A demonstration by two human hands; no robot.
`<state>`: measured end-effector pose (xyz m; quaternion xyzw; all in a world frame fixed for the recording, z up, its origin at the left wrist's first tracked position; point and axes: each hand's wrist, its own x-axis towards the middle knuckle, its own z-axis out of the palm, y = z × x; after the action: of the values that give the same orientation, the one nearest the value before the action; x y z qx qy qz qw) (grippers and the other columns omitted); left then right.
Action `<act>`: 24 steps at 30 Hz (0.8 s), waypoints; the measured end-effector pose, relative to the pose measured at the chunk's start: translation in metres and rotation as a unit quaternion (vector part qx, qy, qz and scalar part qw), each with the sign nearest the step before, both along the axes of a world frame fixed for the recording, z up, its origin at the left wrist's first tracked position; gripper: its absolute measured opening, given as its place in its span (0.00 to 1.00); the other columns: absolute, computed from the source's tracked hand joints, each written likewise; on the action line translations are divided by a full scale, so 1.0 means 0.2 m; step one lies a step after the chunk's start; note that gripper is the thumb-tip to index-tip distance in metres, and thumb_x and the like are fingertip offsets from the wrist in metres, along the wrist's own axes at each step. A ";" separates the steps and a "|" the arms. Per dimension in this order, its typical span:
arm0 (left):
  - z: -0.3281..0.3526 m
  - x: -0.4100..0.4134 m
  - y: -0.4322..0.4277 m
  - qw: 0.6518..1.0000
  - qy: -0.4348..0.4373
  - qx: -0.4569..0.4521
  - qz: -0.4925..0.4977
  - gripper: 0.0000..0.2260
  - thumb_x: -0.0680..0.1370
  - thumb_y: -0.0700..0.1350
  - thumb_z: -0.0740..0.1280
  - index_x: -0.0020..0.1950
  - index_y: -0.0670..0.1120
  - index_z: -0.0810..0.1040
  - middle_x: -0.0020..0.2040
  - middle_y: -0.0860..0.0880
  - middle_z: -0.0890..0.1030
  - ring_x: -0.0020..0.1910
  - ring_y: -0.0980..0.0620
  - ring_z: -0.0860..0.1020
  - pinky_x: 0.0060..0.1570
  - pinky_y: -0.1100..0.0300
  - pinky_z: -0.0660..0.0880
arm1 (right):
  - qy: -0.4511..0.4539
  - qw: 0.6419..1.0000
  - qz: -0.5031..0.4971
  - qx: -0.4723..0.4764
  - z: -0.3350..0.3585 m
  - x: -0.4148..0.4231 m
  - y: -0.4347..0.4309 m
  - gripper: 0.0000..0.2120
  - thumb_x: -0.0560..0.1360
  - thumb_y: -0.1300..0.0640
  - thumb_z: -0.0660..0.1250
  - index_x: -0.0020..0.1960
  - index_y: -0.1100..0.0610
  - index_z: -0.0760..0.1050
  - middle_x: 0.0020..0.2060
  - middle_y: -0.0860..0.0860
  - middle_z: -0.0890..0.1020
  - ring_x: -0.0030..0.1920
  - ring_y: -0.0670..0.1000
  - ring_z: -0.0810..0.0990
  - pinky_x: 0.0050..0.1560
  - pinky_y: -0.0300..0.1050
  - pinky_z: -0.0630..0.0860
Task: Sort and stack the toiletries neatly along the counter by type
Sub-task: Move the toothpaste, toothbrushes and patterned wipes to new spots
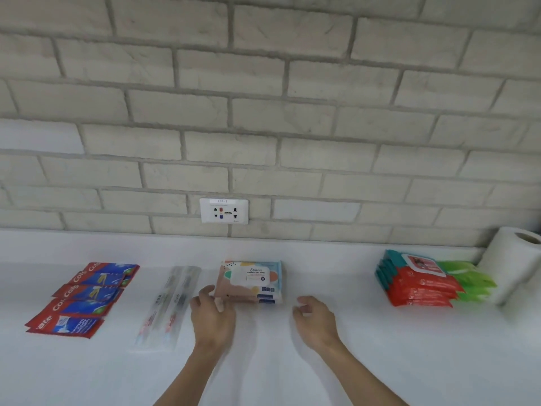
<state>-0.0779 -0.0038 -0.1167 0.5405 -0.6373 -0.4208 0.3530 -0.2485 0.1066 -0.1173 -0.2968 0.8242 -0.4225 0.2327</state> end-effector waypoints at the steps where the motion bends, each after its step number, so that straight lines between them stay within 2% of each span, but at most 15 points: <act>1: 0.02 -0.01 0.03 1.000 0.001 -0.014 0.000 0.20 0.77 0.39 0.64 0.68 0.42 0.66 0.65 0.41 0.68 0.57 0.45 0.70 0.59 0.52 0.69 | -0.009 1.000 -0.002 -0.005 0.00 0.00 0.04 0.14 0.78 0.56 0.64 0.63 0.55 0.75 0.51 0.50 0.79 0.49 0.46 0.76 0.51 0.33 0.71; 6: 0.09 -0.13 0.15 0.997 0.012 -0.057 -0.048 0.16 0.78 0.39 0.63 0.65 0.41 0.69 0.62 0.45 0.72 0.52 0.54 0.67 0.53 0.62 0.67 | -0.034 0.998 -0.022 -0.037 0.03 -0.03 0.26 0.10 0.78 0.57 0.64 0.59 0.53 0.76 0.50 0.51 0.79 0.47 0.44 0.77 0.36 0.23 0.70; 10: 0.16 -0.30 0.30 0.994 0.014 -0.051 -0.095 0.11 0.78 0.39 0.63 0.60 0.42 0.71 0.56 0.45 0.73 0.49 0.48 0.74 0.50 0.58 0.70 | -0.038 0.996 -0.055 -0.061 0.06 -0.14 0.43 0.07 0.78 0.56 0.65 0.55 0.51 0.78 0.48 0.48 0.80 0.49 0.45 0.79 0.39 0.26 0.70; 14: 0.19 -0.47 0.43 0.990 0.020 -0.030 -0.136 0.11 0.78 0.42 0.64 0.60 0.45 0.72 0.55 0.46 0.74 0.53 0.46 0.75 0.53 0.57 0.70 | -0.038 0.993 -0.083 -0.075 0.10 -0.29 0.58 0.06 0.78 0.56 0.66 0.53 0.50 0.79 0.46 0.46 0.80 0.47 0.45 0.79 0.36 0.26 0.69; 17: 0.21 -0.64 0.55 0.987 0.022 0.011 -0.160 0.11 0.79 0.46 0.64 0.61 0.47 0.72 0.56 0.45 0.76 0.52 0.47 0.76 0.52 0.58 0.72 | -0.037 0.990 -0.104 -0.088 0.14 -0.45 0.72 0.05 0.78 0.56 0.65 0.52 0.50 0.78 0.47 0.47 0.80 0.45 0.44 0.79 0.35 0.28 0.69; 19: 0.23 -0.73 0.61 0.985 0.025 0.035 -0.169 0.13 0.79 0.47 0.64 0.63 0.47 0.72 0.59 0.44 0.76 0.53 0.47 0.77 0.55 0.56 0.74 | -0.035 0.988 -0.115 -0.093 0.16 -0.55 0.78 0.05 0.78 0.57 0.65 0.52 0.51 0.78 0.47 0.47 0.80 0.44 0.43 0.77 0.35 0.28 0.68; 24: 0.26 -0.99 0.77 0.972 0.003 0.100 -0.215 0.21 0.79 0.55 0.63 0.70 0.49 0.67 0.66 0.45 0.74 0.55 0.48 0.75 0.54 0.59 0.69 | -0.051 0.987 -0.125 -0.083 0.17 -0.82 0.94 0.08 0.78 0.53 0.65 0.55 0.53 0.76 0.51 0.50 0.80 0.49 0.48 0.77 0.47 0.39 0.69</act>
<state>-0.2756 0.1510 -0.0645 0.4223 -0.6920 -0.5500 0.2006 -0.4123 0.2939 -0.0832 -0.1885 0.8038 -0.5298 0.1941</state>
